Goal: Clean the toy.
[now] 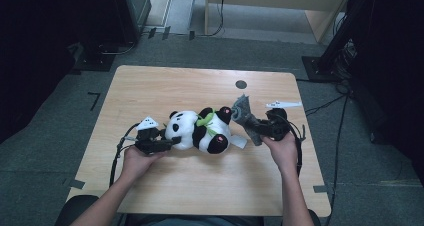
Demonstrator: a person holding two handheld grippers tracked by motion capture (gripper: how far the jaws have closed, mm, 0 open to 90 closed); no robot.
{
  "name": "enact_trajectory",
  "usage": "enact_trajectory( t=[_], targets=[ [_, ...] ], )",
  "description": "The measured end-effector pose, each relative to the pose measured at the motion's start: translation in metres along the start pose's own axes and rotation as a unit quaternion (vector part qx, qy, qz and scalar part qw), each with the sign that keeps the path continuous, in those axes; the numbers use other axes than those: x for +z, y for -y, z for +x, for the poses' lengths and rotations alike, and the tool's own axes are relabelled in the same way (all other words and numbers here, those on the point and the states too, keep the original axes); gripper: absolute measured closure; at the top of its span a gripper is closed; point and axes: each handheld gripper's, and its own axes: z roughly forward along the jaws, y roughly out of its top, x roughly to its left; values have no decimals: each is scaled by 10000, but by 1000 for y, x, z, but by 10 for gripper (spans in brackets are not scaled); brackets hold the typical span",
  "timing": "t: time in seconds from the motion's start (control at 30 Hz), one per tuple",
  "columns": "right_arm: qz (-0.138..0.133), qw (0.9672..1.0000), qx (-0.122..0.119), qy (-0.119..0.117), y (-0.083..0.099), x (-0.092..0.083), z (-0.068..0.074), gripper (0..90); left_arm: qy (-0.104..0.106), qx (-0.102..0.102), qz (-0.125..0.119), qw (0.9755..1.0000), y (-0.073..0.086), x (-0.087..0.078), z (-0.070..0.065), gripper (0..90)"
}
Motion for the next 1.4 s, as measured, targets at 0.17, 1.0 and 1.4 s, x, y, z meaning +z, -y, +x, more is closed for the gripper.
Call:
enact_trajectory(
  t=[0.17,1.0,1.4],
  targets=[
    [-103,9988,-436,-193,-17,1,32,734,5,-22,-37,10000,0,0,0,392],
    [271,9957,-708,-525,-3,55,52,719,-26,63,30,10000,-1,1,-3,387],
    [479,9975,-411,-307,11,51,22,730,47,-37,21,10000,-2,1,-1,387]
  ],
)
